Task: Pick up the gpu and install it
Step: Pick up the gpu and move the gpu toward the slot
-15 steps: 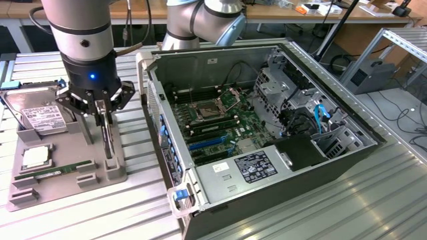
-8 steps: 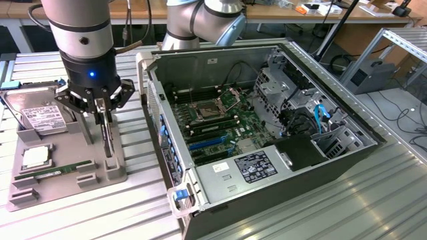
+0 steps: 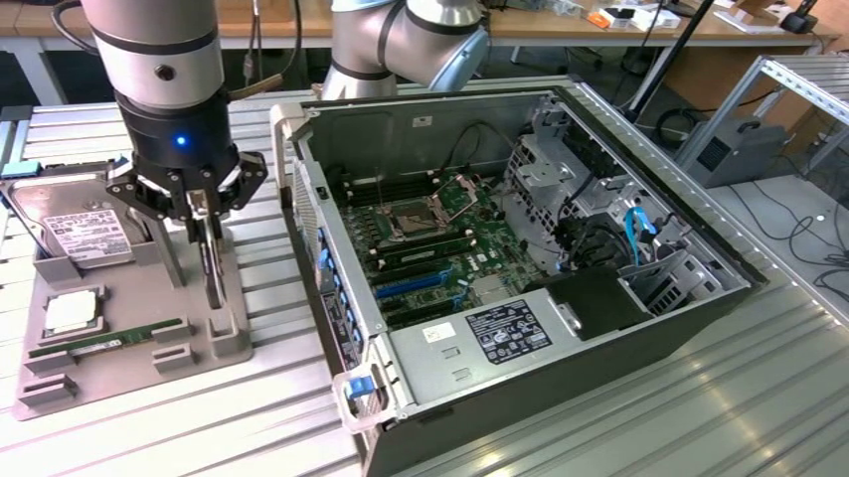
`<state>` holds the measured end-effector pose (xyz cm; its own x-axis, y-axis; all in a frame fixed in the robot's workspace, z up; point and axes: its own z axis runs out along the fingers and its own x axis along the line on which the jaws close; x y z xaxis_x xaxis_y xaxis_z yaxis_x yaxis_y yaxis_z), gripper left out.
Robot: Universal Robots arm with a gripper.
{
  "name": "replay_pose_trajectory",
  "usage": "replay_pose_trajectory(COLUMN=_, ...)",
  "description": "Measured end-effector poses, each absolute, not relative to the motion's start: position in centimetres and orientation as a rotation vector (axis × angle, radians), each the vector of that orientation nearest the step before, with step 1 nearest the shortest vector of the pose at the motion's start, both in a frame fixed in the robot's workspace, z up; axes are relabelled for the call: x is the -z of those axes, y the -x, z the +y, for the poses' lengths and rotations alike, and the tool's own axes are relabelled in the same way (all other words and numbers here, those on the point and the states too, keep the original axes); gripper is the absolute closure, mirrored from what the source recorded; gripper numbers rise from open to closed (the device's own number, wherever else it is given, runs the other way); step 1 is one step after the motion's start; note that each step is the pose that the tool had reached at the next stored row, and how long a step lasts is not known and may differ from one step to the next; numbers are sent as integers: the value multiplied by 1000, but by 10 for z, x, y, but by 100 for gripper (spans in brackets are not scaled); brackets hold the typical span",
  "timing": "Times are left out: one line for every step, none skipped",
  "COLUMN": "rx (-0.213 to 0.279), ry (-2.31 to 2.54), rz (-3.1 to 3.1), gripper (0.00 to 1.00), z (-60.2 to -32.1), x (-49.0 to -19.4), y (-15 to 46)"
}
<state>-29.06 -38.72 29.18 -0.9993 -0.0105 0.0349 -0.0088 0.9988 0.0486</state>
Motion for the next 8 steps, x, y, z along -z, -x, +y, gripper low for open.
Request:
replay_pose_trajectory(rx=77, ry=-15, rz=-3105, gripper=73, z=-387, x=-293, y=291)
replay_pose_trajectory(rx=78, ry=-15, rz=-3105, gripper=73, z=-387, x=-294, y=291)
replay_pose_trajectory(rx=78, ry=-15, rz=-3105, gripper=73, z=-387, x=-295, y=291)
replay_pose_trajectory(rx=79, ry=-15, rz=-3105, gripper=73, z=-387, x=-295, y=291)
replay_pose_trajectory(rx=80, ry=-15, rz=-3105, gripper=73, z=-387, x=-296, y=291)
replay_pose_trajectory(rx=81, ry=-15, rz=-3105, gripper=73, z=-387, x=-297, y=291)
replay_pose_trajectory(rx=81, ry=-15, rz=-3105, gripper=73, z=-387, x=-297, y=291)
replay_pose_trajectory(rx=82, ry=-15, rz=-3105, gripper=73, z=-387, x=-298, y=291)
